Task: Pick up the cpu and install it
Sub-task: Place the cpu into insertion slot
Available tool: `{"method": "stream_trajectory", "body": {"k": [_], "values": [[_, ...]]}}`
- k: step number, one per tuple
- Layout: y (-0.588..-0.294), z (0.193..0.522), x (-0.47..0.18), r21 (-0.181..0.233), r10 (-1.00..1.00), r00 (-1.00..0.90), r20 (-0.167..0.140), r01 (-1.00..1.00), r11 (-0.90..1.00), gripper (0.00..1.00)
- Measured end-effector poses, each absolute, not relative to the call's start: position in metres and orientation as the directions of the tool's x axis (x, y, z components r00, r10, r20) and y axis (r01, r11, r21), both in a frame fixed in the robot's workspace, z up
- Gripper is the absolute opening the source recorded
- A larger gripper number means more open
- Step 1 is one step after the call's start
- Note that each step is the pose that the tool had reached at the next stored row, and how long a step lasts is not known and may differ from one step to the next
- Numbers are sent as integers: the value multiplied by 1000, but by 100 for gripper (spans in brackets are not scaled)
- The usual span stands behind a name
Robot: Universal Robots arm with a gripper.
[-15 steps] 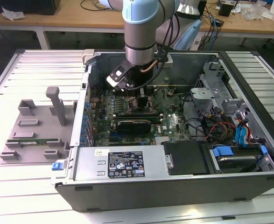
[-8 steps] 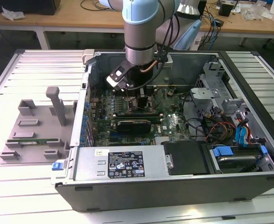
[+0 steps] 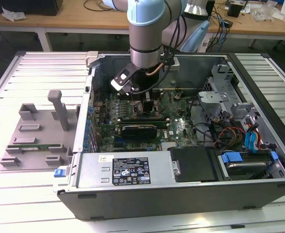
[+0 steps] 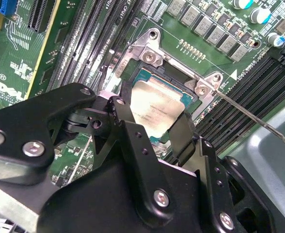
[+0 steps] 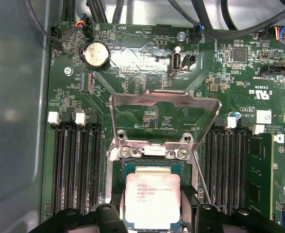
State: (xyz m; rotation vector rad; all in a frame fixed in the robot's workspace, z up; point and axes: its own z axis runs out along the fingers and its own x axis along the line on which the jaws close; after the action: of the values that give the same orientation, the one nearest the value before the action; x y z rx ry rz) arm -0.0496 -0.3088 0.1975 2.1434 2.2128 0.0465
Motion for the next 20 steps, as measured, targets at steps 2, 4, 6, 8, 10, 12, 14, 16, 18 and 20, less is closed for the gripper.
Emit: {"method": "stream_trajectory", "body": {"k": [2,4,6,8,10,12,14,16,18,20], "values": [[-309,198,-50,64,999,-31,-22,997,32,55],[-309,197,-50,64,999,-31,-22,997,32,55],[-309,197,-50,64,999,-31,-22,997,33,55],[-309,197,-50,64,999,-29,-22,997,31,55],[-309,197,-50,64,999,-29,-22,997,30,55],[-309,197,-50,64,999,-29,-22,998,30,55],[-309,197,-50,64,999,-28,-22,998,29,55],[-309,197,-50,64,1000,-21,-22,998,22,55],[-309,197,-49,64,1000,-17,-22,998,19,55],[-309,197,-49,64,1000,-16,-22,998,17,55]]}}
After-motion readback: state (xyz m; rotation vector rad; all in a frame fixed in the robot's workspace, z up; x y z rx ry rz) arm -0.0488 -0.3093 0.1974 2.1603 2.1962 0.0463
